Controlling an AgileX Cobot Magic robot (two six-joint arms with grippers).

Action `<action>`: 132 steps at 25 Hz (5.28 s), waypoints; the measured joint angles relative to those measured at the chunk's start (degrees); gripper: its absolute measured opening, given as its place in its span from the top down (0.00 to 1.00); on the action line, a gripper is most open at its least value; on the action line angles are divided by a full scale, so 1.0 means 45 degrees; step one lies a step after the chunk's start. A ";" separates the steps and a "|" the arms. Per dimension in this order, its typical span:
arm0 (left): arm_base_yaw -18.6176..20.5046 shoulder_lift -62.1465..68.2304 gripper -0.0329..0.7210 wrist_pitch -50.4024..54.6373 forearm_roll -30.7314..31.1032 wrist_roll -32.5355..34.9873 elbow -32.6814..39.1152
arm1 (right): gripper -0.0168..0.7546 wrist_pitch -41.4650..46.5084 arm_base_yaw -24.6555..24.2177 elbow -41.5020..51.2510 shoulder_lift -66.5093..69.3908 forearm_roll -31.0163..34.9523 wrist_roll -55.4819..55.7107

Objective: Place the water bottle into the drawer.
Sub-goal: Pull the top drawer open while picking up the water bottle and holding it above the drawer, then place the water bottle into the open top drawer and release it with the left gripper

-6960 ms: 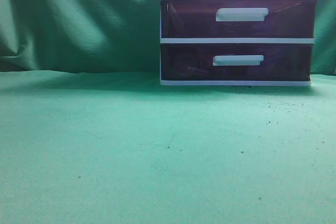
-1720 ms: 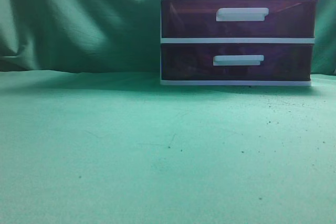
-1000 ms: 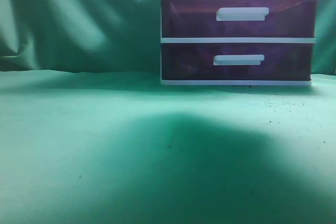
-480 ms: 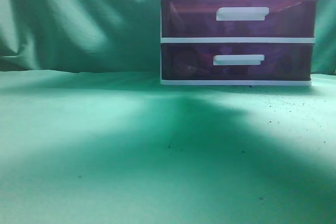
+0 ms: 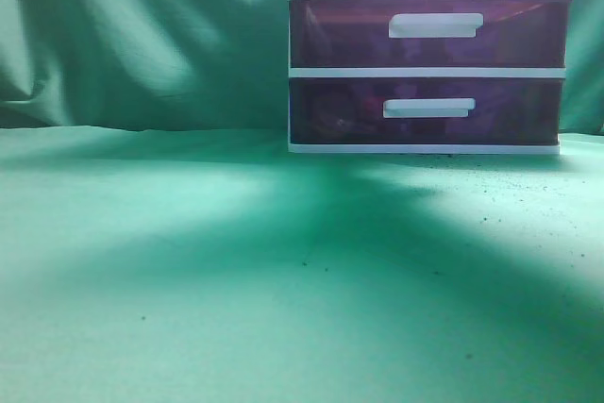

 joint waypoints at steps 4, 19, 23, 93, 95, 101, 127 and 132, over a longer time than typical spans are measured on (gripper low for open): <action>0.0000 0.0109 0.60 -0.0079 -0.0023 0.0000 0.0000 | 0.88 -0.0119 0.0000 -0.0062 0.0000 0.0481 0.0026; 0.0000 0.0146 0.60 -0.0422 -0.0861 0.0048 0.0000 | 0.87 -0.0691 0.0331 0.4129 -0.3108 0.1177 0.0173; 0.0000 0.0140 0.60 -0.0649 -0.1273 0.0048 0.0000 | 0.87 -0.1235 0.0657 0.5620 -0.4024 0.1341 0.0173; -0.5578 1.3124 0.28 -0.6871 -0.9994 1.3426 -1.2259 | 0.87 -0.0643 0.0767 0.7106 -0.5175 0.1138 0.1183; -0.5998 1.3266 0.28 -0.8472 -1.0595 1.4354 -1.2304 | 0.87 -0.0643 0.0767 0.7106 -0.5175 0.1090 0.1357; -0.6276 1.5540 0.28 -0.9554 -1.1379 1.4909 -1.3948 | 0.87 -0.0595 0.0767 0.7106 -0.5175 0.1010 0.1762; -0.5416 1.3676 0.96 0.2527 0.6245 -0.0107 -1.7584 | 0.87 -0.0491 0.0767 0.7106 -0.5203 0.1067 0.1236; -0.5065 1.2268 0.96 0.5202 0.6944 -0.1484 -1.7114 | 0.87 -0.0072 0.0795 0.6684 -0.5177 0.1345 0.0248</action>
